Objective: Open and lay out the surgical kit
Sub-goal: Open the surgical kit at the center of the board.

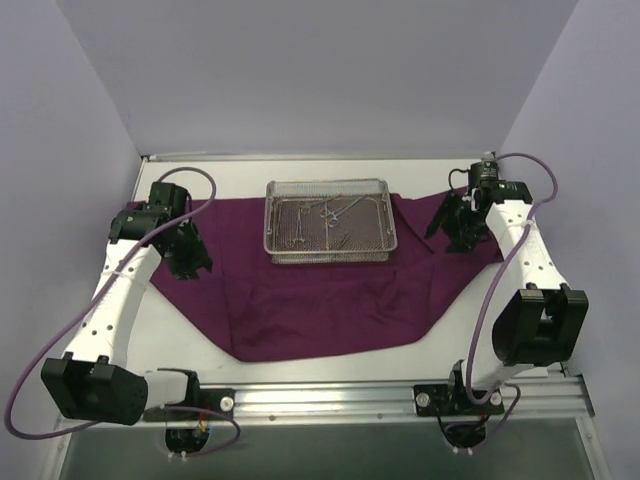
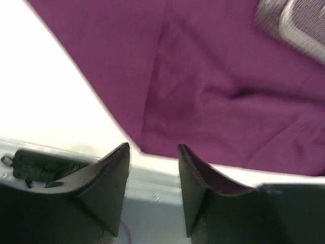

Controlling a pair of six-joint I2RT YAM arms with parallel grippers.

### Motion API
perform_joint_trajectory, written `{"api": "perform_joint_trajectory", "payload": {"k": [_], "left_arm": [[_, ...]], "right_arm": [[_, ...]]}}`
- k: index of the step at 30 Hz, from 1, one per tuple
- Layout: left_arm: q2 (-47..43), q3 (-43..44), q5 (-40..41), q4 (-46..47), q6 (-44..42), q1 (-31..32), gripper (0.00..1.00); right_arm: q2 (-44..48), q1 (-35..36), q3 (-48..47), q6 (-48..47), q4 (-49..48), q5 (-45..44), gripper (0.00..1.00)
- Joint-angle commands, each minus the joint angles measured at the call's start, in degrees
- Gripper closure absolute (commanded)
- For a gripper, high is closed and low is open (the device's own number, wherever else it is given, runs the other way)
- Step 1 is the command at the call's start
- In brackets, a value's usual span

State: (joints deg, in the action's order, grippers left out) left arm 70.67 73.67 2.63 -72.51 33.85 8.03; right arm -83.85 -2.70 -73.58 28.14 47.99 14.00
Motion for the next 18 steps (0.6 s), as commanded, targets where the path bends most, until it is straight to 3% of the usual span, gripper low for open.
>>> {"api": "perform_joint_trajectory", "payload": {"k": [1, 4, 7, 10, 11, 18], "left_arm": [[7.4, 6.3, -0.1, 8.0, -0.8, -0.9, 0.59], [16.0, 10.6, -7.5, 12.8, 0.3, -2.7, 0.98], [25.2, 17.3, -9.0, 11.5, 2.8, -5.6, 0.98], [33.2, 24.2, -5.6, 12.1, 1.9, -6.7, 0.98], [34.5, 25.9, -4.3, 12.3, 1.5, -6.9, 0.98], [53.6, 45.6, -4.2, 7.7, 1.0, -11.9, 0.98]], "right_arm": [[-9.4, -0.5, -9.7, 3.0, -8.9, -0.9, 0.44], [-16.7, -1.2, -17.6, 5.3, -15.4, -0.7, 0.52], [-23.3, -1.8, -25.3, 5.8, -19.1, -3.2, 0.67], [-27.9, -3.4, -29.6, 5.8, -23.0, -4.3, 0.93], [-28.9, -3.9, -29.9, 5.8, -25.7, -4.4, 0.97], [-41.5, -10.1, -35.0, 7.0, -32.3, 0.9, 1.0]]}}
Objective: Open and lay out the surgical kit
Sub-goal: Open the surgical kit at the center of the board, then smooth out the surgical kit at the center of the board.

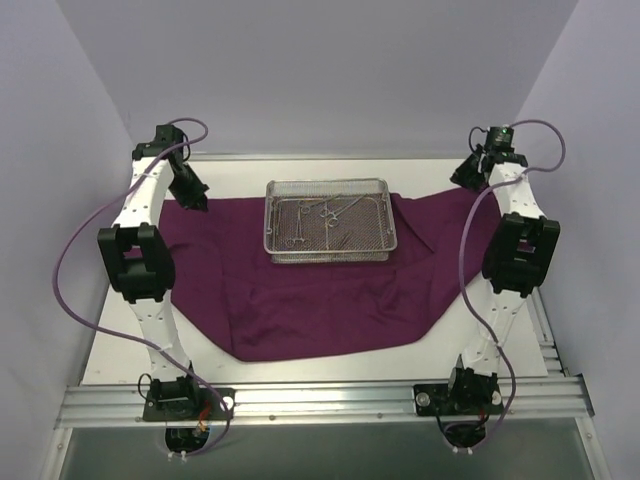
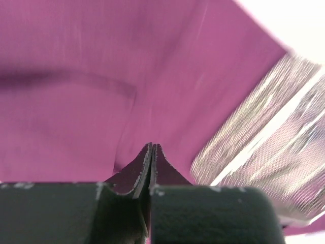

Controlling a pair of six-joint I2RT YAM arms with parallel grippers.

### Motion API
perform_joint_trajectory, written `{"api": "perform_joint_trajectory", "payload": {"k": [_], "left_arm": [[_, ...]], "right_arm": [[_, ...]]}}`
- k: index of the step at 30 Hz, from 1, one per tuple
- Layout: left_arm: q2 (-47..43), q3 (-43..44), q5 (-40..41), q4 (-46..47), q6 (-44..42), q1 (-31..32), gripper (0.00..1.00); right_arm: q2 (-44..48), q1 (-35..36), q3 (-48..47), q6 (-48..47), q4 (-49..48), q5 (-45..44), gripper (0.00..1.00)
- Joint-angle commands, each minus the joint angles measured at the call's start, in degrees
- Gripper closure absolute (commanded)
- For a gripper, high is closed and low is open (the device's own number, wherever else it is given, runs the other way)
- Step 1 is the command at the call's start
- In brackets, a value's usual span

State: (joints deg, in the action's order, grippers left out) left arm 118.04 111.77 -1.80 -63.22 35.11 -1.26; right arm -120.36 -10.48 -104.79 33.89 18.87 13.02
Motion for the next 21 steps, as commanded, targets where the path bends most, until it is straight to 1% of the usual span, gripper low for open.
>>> {"api": "perform_joint_trajectory", "payload": {"k": [1, 3, 5, 8, 11, 15, 17, 18, 19, 21], "left_arm": [[10.0, 11.1, -0.6, -1.7, -0.2, -3.0, 0.98], [13.0, 13.3, -3.7, -1.0, -0.1, -4.0, 0.98], [16.3, 15.6, -5.0, -0.7, 0.2, -4.7, 0.98], [19.0, 16.9, -6.2, -1.6, 0.7, -6.0, 0.98], [19.9, 16.6, -6.7, -1.1, 0.7, -7.0, 0.98], [20.7, 17.3, -7.2, -1.7, 0.4, -8.0, 0.98], [21.1, 18.1, -7.2, -2.3, -0.1, -8.5, 0.98], [21.3, 18.7, -7.1, -3.1, -0.3, -8.6, 0.98], [21.6, 19.7, -7.1, -3.6, -0.6, -8.8, 0.98], [21.8, 20.8, -6.9, -4.8, -1.1, -9.2, 0.98]], "right_arm": [[-6.4, -2.6, -5.1, 1.4, -3.2, 2.8, 1.0], [-10.3, -2.9, -8.2, 1.2, -3.9, 7.2, 1.0], [-12.5, -2.9, -10.5, 1.1, -3.2, 8.8, 1.0], [-15.3, -2.8, -10.3, 1.1, -3.0, 9.2, 1.0], [-16.4, -3.5, -8.2, 0.6, -2.5, 7.0, 1.0], [-17.5, -5.2, -6.2, -0.4, 0.6, 0.4, 1.0], [-17.3, -5.9, -5.2, -1.9, 2.2, -4.6, 1.0], [-17.5, -6.4, -5.2, -2.6, 2.9, -6.1, 1.0], [-17.7, -6.6, -6.0, -3.2, 3.9, -10.2, 1.0], [-18.5, -7.3, -7.2, -5.0, 6.3, -12.8, 1.0]]}}
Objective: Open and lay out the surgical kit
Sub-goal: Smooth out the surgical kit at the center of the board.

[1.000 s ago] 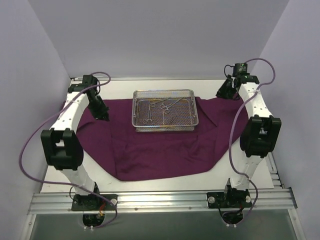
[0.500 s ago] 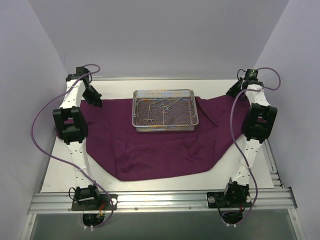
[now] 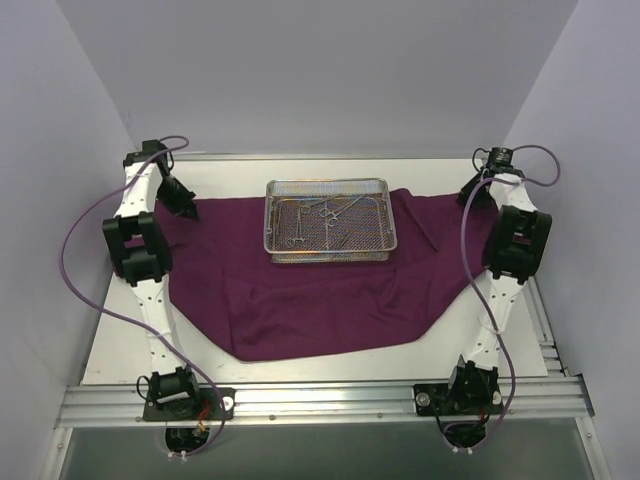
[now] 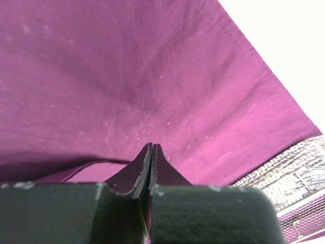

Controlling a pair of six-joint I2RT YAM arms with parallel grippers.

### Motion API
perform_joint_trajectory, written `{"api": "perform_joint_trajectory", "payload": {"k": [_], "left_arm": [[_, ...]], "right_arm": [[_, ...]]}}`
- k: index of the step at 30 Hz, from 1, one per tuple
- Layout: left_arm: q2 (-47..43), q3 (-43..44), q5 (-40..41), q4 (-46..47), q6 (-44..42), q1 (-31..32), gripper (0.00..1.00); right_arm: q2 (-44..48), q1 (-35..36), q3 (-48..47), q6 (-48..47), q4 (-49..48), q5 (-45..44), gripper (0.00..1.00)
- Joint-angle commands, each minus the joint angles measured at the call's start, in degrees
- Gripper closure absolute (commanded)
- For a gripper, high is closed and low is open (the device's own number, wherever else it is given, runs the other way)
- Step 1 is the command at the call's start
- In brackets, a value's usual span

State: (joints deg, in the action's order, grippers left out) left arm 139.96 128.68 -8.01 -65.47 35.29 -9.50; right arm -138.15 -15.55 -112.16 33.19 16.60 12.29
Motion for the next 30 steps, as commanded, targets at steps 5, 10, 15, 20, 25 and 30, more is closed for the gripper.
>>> {"api": "perform_joint_trajectory", "payload": {"k": [5, 10, 15, 20, 25, 30], "left_arm": [[-0.8, 5.6, 0.0, -3.1, -2.3, -1.2, 0.98], [-2.2, 4.6, 1.8, -3.1, -3.4, -1.1, 0.97], [-3.1, 1.4, 3.7, -3.8, -3.7, -0.9, 0.98], [-1.2, 1.0, 6.5, -7.2, -1.4, -0.5, 0.98], [2.8, 3.1, 8.5, -8.6, 0.6, -0.3, 0.98], [10.0, 14.1, 5.8, -12.6, 0.1, -0.3, 0.98]], "right_arm": [[-1.9, -2.6, -5.4, -8.3, 12.9, -19.9, 1.0], [4.2, -0.8, -4.4, -12.6, 8.7, -15.4, 1.0], [9.3, 4.0, -3.9, -11.0, 7.0, -10.7, 0.97], [11.9, 7.3, 2.4, -4.6, 3.9, -4.7, 0.95], [11.3, 8.5, 8.3, -2.4, 2.2, -2.2, 0.98], [8.4, 8.3, 12.8, -1.0, -0.1, -1.3, 1.0]]}}
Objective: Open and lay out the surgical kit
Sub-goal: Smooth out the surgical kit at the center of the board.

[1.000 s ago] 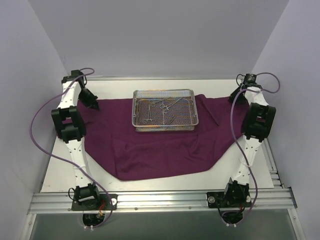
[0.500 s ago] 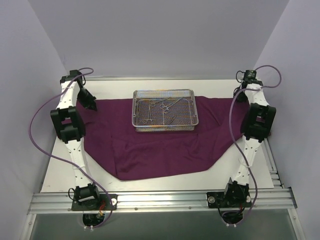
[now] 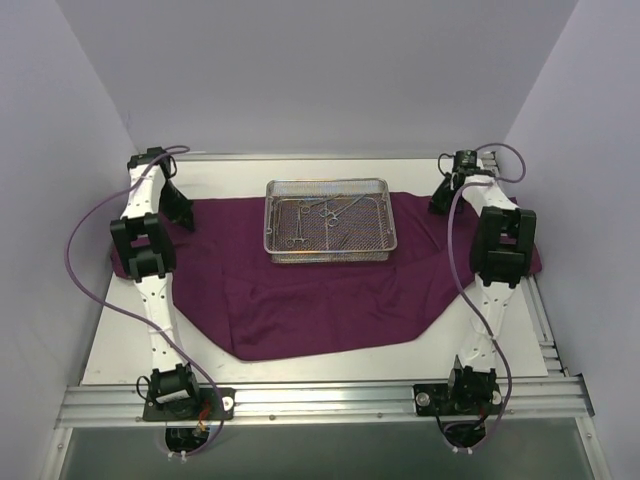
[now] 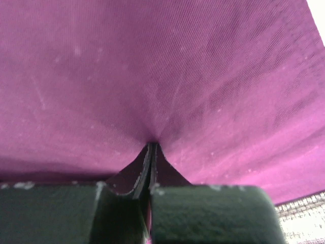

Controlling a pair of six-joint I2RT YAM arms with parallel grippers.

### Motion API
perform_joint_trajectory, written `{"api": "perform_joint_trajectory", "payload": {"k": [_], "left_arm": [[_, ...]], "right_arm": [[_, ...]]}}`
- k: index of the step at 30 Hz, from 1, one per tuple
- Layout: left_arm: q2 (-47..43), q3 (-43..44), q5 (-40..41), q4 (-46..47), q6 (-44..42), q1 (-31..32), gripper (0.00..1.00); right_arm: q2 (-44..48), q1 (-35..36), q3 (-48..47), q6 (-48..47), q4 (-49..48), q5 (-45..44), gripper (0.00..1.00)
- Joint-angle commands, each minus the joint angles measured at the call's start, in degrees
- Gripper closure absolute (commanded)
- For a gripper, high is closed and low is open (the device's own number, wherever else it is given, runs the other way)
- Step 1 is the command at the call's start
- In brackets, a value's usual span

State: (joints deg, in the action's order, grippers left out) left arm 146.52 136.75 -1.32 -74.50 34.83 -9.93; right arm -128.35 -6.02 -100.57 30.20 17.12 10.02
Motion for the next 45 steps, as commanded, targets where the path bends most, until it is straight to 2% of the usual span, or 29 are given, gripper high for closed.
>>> {"api": "perform_joint_trajectory", "payload": {"k": [1, 5, 8, 15, 22, 31, 34, 39, 42, 45], "left_arm": [[5.5, 7.7, -1.2, -4.2, 0.7, 0.0, 0.98], [7.5, 9.8, -4.3, -1.5, 1.7, -0.5, 0.98], [9.1, 10.3, -7.4, 0.5, 2.6, -1.6, 0.98], [15.5, 17.5, -13.3, 2.8, 4.2, -3.6, 0.98], [19.1, 21.6, -17.6, 8.7, 7.6, -5.4, 0.98], [22.8, 24.6, -22.5, 15.3, 11.3, -7.8, 0.98], [18.7, 24.2, -22.4, 17.7, 10.1, -7.6, 0.96], [6.8, 18.2, -19.1, 17.0, 7.5, -7.4, 0.87], [0.3, 17.1, -15.5, 13.9, 4.4, -6.4, 0.78], [-3.6, 14.0, -14.8, 12.9, 2.7, -4.9, 0.77]], "right_arm": [[-1.8, -1.4, 1.5, 2.2, -1.0, 1.1, 1.0], [-3.8, -2.1, 3.5, 3.3, -2.5, 1.2, 1.0], [-6.5, -2.8, 2.5, 3.5, -1.9, 0.9, 1.0], [-11.3, -4.4, -1.7, 5.0, -1.3, 0.2, 1.0], [-18.1, -5.5, -10.3, 5.0, 1.5, -1.0, 1.0], [-29.4, -4.4, -30.5, 6.1, 7.2, 0.8, 1.0], [-30.6, -3.5, -35.2, 6.4, 7.8, 2.2, 1.0], [-23.0, -2.7, -35.0, 6.3, 6.1, 2.9, 1.0], [-17.3, -2.8, -32.4, 5.2, 6.0, 2.8, 1.0], [-11.1, -2.8, -26.4, 4.2, 6.1, 3.2, 0.98]]}}
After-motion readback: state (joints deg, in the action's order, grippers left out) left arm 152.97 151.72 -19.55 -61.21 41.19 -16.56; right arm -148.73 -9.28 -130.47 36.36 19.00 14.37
